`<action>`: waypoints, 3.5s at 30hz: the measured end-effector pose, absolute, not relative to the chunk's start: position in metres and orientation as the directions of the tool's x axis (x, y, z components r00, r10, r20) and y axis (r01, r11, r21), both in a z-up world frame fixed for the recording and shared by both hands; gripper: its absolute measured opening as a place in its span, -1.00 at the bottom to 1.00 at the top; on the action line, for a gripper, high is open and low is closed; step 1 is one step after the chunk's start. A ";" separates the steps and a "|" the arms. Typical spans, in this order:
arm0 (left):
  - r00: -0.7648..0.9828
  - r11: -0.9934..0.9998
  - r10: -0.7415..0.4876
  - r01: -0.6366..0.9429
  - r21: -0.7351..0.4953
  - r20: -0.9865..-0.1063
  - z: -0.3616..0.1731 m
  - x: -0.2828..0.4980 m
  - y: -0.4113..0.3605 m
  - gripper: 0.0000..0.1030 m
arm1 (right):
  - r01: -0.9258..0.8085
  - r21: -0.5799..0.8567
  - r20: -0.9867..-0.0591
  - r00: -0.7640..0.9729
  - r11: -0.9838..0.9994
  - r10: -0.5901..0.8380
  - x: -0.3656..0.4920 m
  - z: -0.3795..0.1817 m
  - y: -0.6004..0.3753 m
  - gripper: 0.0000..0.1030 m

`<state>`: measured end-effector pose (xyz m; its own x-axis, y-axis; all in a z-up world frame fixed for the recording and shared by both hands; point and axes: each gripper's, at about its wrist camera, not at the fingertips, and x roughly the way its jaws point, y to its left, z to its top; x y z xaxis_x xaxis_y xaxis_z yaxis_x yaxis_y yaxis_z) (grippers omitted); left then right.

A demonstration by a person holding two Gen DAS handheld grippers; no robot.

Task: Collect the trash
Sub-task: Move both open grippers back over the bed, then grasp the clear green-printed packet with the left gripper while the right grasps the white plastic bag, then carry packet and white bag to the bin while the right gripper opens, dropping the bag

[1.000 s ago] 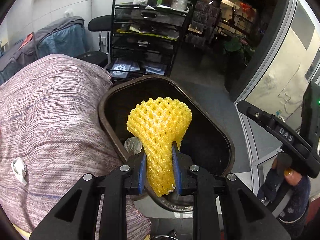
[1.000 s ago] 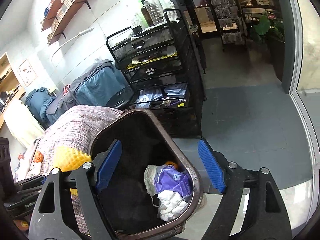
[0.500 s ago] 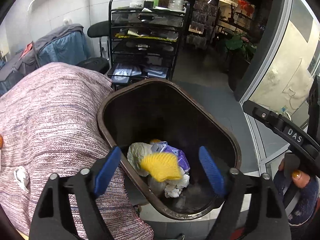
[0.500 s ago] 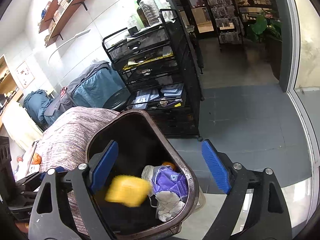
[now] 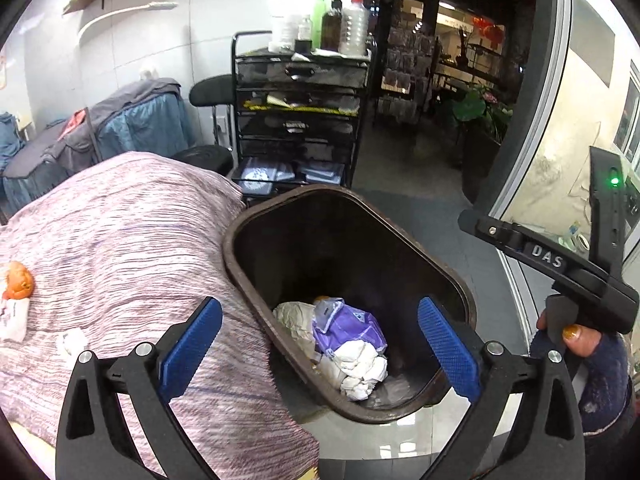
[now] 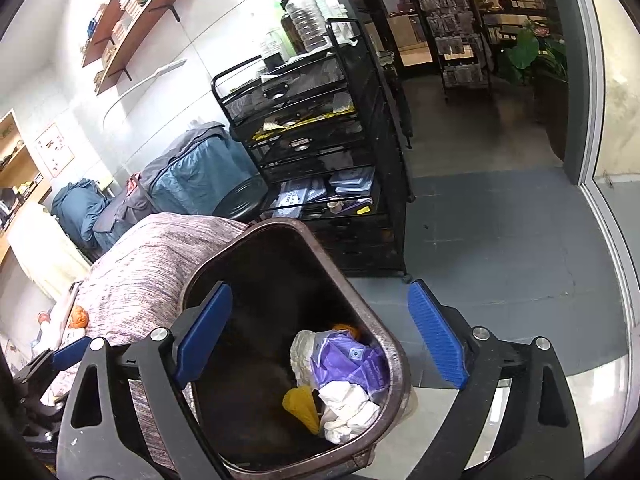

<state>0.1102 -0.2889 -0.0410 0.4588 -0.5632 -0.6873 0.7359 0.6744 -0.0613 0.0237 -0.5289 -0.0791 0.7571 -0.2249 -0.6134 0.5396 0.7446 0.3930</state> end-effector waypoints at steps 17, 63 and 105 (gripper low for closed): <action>0.608 0.807 -0.482 0.589 -0.049 -0.631 -0.025 0.120 -0.199 0.88 | 0.340 0.375 -0.595 0.802 0.862 -0.057 0.071 -0.068 -0.447 0.72; 0.549 0.952 -0.195 0.304 -0.023 -0.813 -0.094 0.356 0.063 -0.01 | -0.318 0.271 -0.714 0.567 0.909 0.411 0.310 -0.050 -0.136 0.72; 0.733 0.926 -0.365 0.349 -0.144 -0.573 0.006 0.201 0.018 -0.82 | -0.294 0.237 -0.584 0.718 0.926 0.378 0.217 0.007 -0.202 -0.78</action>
